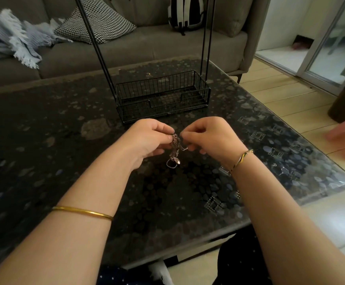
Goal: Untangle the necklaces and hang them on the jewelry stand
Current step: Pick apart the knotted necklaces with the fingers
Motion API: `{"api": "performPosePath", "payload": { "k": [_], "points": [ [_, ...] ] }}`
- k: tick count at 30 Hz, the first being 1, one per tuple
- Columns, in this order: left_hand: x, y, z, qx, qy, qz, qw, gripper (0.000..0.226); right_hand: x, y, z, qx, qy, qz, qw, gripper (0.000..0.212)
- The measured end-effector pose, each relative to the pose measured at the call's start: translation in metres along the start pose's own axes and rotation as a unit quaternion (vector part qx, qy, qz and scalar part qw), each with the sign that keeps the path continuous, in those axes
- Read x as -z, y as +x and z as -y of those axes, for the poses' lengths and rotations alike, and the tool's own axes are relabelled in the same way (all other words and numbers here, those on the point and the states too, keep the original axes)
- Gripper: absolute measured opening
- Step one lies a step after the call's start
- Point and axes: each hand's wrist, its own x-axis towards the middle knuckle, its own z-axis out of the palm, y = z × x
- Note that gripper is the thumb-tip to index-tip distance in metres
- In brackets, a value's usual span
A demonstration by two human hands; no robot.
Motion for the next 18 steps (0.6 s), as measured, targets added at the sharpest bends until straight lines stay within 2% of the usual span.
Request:
{"api": "performPosePath", "payload": {
  "k": [9, 14, 18],
  "points": [
    [-0.0032, -0.0029, -0.0035, -0.017, 0.024, -0.021, 0.999, 0.017, -0.0044, 0.0008, 0.002, 0.03, -0.004, -0.003, 1.0, 0.008],
    [-0.0025, -0.0037, -0.0046, -0.037, 0.055, -0.03, 0.997, 0.016, -0.0034, 0.004, -0.0003, 0.003, 0.016, -0.007, 1.0, 0.011],
    [-0.0044, -0.0056, -0.0071, -0.046, 0.088, 0.004, 0.995, 0.016, -0.0017, 0.0047, -0.0017, -0.001, 0.039, -0.017, 0.999, 0.012]
  ]
}}
